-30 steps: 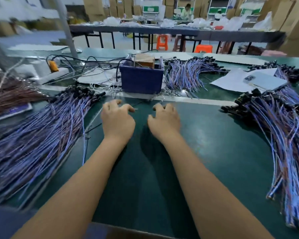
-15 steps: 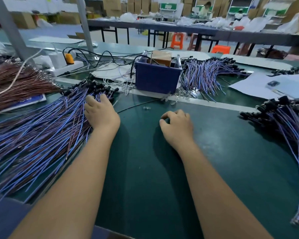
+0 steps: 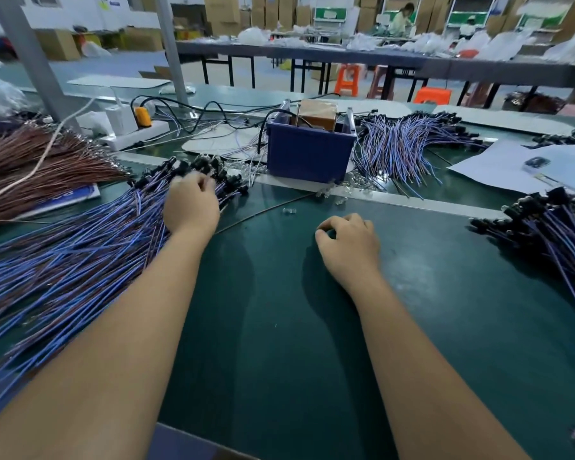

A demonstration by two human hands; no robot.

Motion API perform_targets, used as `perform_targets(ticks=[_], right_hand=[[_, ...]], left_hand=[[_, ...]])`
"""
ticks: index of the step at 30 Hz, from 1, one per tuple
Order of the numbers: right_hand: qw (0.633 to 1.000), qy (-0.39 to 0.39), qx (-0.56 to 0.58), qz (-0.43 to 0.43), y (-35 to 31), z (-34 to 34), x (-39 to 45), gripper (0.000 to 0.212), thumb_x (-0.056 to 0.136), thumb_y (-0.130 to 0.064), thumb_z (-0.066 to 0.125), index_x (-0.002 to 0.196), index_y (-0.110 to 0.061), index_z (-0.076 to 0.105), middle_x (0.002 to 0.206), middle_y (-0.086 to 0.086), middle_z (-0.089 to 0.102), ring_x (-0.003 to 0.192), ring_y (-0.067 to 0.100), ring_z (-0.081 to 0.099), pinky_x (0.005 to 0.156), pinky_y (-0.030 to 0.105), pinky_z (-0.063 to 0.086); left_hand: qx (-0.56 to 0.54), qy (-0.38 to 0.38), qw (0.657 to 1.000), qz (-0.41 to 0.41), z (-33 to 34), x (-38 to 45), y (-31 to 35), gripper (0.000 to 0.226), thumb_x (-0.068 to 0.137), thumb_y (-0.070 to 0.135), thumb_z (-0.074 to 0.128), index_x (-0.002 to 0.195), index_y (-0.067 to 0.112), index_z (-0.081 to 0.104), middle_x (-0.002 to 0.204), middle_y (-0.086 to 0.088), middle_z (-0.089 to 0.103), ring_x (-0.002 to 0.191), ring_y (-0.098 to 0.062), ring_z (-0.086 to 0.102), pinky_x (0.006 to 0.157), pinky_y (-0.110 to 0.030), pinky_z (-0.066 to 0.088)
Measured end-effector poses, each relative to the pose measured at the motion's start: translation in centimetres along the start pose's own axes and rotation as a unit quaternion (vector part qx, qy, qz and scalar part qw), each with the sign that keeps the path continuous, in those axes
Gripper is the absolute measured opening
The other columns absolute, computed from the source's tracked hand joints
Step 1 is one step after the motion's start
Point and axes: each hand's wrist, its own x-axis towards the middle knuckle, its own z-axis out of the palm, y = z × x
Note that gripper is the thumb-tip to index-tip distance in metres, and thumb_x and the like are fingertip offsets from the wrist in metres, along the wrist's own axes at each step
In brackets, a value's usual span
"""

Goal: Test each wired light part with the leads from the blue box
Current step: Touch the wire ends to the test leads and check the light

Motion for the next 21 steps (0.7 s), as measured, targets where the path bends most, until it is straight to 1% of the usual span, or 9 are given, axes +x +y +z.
perform_targets(ticks=[3,7,8,10,12,15,17,19,21], right_hand=[[1.0,0.002,0.008,0.003,0.0,0.0,0.1,0.023,0.094,-0.032,0.048,0.105,-0.026,0.067,0.115,0.0,0.054,0.114,0.023,0.039,0.099,0.037,0.035],[1.0,0.003,0.016,-0.008,0.1,0.0,0.1,0.022,0.095,-0.03,0.049,0.104,-0.024,0.069,0.112,0.001,0.059,0.111,0.024,0.044,0.096,0.037,0.036],[0.998,0.008,0.06,-0.011,0.0,-0.1,0.0,0.021,0.096,-0.026,0.05,0.102,-0.022,0.069,0.107,0.002,0.062,0.107,0.025,0.048,0.094,0.036,0.038],[0.968,0.019,0.249,0.012,-0.4,-0.4,-0.1,0.022,0.099,-0.018,0.047,0.092,-0.018,0.068,0.088,0.004,0.065,0.087,0.02,0.057,0.081,0.033,0.045],[0.9,0.052,0.43,0.057,-0.6,-1.1,-0.1,0.03,0.102,-0.013,0.042,0.082,-0.019,0.063,0.071,0.001,0.063,0.062,0.01,0.057,0.061,0.026,0.047],[0.798,0.064,0.589,0.111,-0.4,-1.9,0.2,0.035,0.105,-0.023,0.036,0.083,-0.016,0.063,0.066,0.003,0.059,0.05,0.011,0.051,0.048,0.022,0.043],[0.78,0.059,0.612,0.116,-0.2,-2.1,0.2,0.032,0.104,-0.028,0.038,0.087,-0.018,0.063,0.063,0.001,0.055,0.047,0.01,0.044,0.046,0.02,0.036],[0.778,0.073,0.616,0.097,-0.3,-2.0,0.2,0.022,0.101,-0.02,0.048,0.089,-0.02,0.066,0.063,-0.009,0.055,0.049,0.001,0.043,0.047,0.014,0.035],[0.775,0.091,0.618,0.097,-0.2,-2.0,0.3,0.018,0.098,-0.015,0.053,0.09,-0.019,0.068,0.062,-0.014,0.054,0.049,0.0,0.04,0.049,0.012,0.034]], left_hand=[[-0.051,0.079,0.986,0.139,-0.9,0.6,2.2,0.026,0.1,0.025,0.05,0.101,0.005,0.066,0.1,-0.015,0.063,0.09,-0.028,0.054,0.073,-0.035,0.038],[-0.094,0.001,0.965,0.244,0.5,-2.2,5.4,0.02,0.1,0.017,0.046,0.104,0.009,0.063,0.094,-0.01,0.067,0.087,-0.032,0.057,0.077,-0.043,0.044],[-0.089,-0.013,0.959,0.268,1.2,-3.4,6.1,0.019,0.099,0.015,0.046,0.105,0.011,0.064,0.096,-0.008,0.068,0.091,-0.033,0.057,0.079,-0.042,0.043],[-0.071,-0.04,0.947,0.31,2.7,-5.7,7.5,0.02,0.096,0.016,0.051,0.107,0.018,0.068,0.102,-0.003,0.067,0.1,-0.031,0.055,0.083,-0.039,0.036],[-0.075,-0.079,0.944,0.311,3.8,-7.8,8.8,0.023,0.092,0.019,0.056,0.108,0.027,0.07,0.11,0.004,0.064,0.109,-0.025,0.05,0.088,-0.038,0.03],[-0.147,-0.102,0.955,0.237,4.7,-9.9,10.0,0.029,0.089,0.021,0.059,0.11,0.039,0.07,0.111,0.011,0.062,0.112,-0.019,0.046,0.091,-0.038,0.027],[-0.188,-0.109,0.955,0.203,4.9,-10.6,10.2,0.026,0.091,0.025,0.061,0.111,0.038,0.07,0.11,0.011,0.064,0.111,-0.018,0.047,0.093,-0.037,0.029],[-0.206,-0.131,0.947,0.208,5.0,-10.7,9.9,0.021,0.091,0.028,0.064,0.11,0.029,0.072,0.108,0.007,0.067,0.11,-0.021,0.053,0.097,-0.041,0.037],[-0.213,-0.167,0.936,0.226,5.0,-10.3,9.1,0.021,0.09,0.028,0.066,0.109,0.024,0.074,0.104,0.002,0.07,0.105,-0.024,0.057,0.094,-0.046,0.043]])
